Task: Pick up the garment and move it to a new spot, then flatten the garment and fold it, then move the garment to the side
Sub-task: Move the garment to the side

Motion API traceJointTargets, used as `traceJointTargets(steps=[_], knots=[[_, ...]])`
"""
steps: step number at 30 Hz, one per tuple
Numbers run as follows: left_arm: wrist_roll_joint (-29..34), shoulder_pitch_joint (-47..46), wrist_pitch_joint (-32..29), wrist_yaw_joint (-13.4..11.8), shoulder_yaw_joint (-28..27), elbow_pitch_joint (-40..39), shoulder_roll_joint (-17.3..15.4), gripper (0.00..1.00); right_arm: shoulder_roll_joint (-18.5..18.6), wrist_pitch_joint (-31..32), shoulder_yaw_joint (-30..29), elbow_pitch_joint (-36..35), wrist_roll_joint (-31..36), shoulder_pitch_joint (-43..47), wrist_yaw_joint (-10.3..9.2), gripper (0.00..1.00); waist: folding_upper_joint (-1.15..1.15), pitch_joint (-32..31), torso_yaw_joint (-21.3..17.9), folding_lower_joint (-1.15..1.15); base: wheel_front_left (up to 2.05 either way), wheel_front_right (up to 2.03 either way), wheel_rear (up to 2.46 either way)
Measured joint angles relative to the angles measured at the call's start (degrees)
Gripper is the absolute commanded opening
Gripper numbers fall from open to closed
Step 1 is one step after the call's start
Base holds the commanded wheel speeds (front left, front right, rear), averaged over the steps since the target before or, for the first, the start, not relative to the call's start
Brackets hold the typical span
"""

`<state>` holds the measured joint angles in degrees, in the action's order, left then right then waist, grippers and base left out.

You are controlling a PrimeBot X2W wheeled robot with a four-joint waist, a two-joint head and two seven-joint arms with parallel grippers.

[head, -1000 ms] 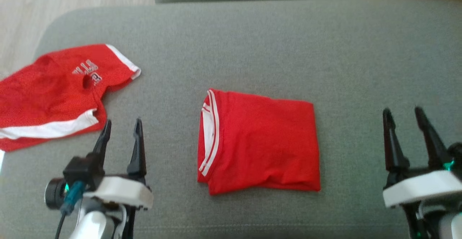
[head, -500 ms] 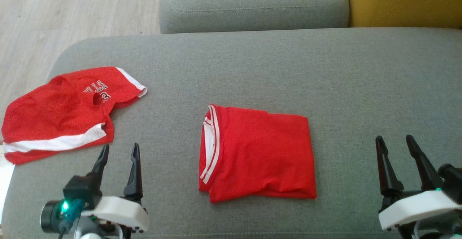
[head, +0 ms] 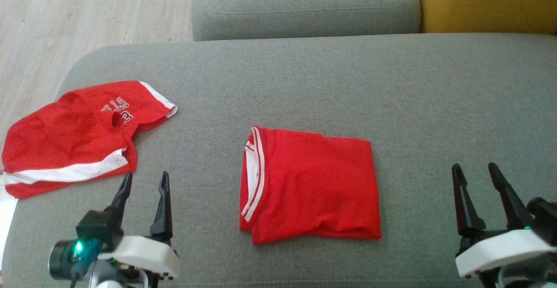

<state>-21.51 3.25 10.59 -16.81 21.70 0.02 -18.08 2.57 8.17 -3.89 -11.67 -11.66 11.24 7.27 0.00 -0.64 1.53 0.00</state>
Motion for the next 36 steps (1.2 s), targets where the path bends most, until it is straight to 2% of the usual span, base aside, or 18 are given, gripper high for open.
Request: traceJointTargets(steps=[14, 23, 29, 33, 34, 35, 36], knots=[[0.4, -2.4, -0.1, -0.3, 1.6, -1.3, 0.0, 1.00, 0.1, 1.8, 0.0, 1.1, 0.3, -0.2, 0.00, 1.00, 0.00, 2.4, 2.2, 0.00, 0.00, 0.00, 0.00], [1.8, -11.6, 2.4, 1.8, 3.5, 0.5, 2.8, 1.00, 1.5, 2.5, 1.4, 12.7, -0.9, -7.0, 0.00, 1.00, 0.00, 7.5, 8.1, 0.01, 0.00, 0.00, 0.00], [2.9, -14.1, 3.2, 2.8, 4.1, 2.7, 4.5, 1.00, 1.5, 2.9, 1.7, 22.3, -1.0, -10.7, 0.00, 1.00, 0.00, 10.5, 11.7, 0.01, 0.00, 0.00, 0.00], [3.3, -14.9, 3.6, 3.3, 4.1, 3.4, 5.1, 1.00, 1.5, 4.1, 1.9, 25.4, -1.0, -11.5, 0.00, 1.00, 0.00, 11.7, 12.9, 0.01, 0.00, 0.00, 0.00], [3.3, -15.1, 3.7, 3.3, 4.1, 3.6, 5.3, 1.00, 1.5, 4.3, 2.1, 25.7, -1.0, -11.9, 0.00, 0.89, 0.00, 12.0, 13.2, 0.01, 0.00, 0.00, 0.00], [3.3, -15.3, 3.7, 3.3, 4.1, 3.8, 5.5, 1.00, 1.5, 4.9, 2.1, 25.7, -1.3, -12.2, 0.00, 0.35, 0.00, 12.2, 13.4, 0.01, 0.00, 0.00, 0.00], [3.3, -15.3, 3.7, 3.3, 4.1, 3.8, 5.7, 1.00, 1.5, 5.2, 2.2, 25.7, -1.6, -12.4, 0.00, 0.00, 0.00, 12.4, 13.6, 0.01, 0.00, 0.00, 0.00]])
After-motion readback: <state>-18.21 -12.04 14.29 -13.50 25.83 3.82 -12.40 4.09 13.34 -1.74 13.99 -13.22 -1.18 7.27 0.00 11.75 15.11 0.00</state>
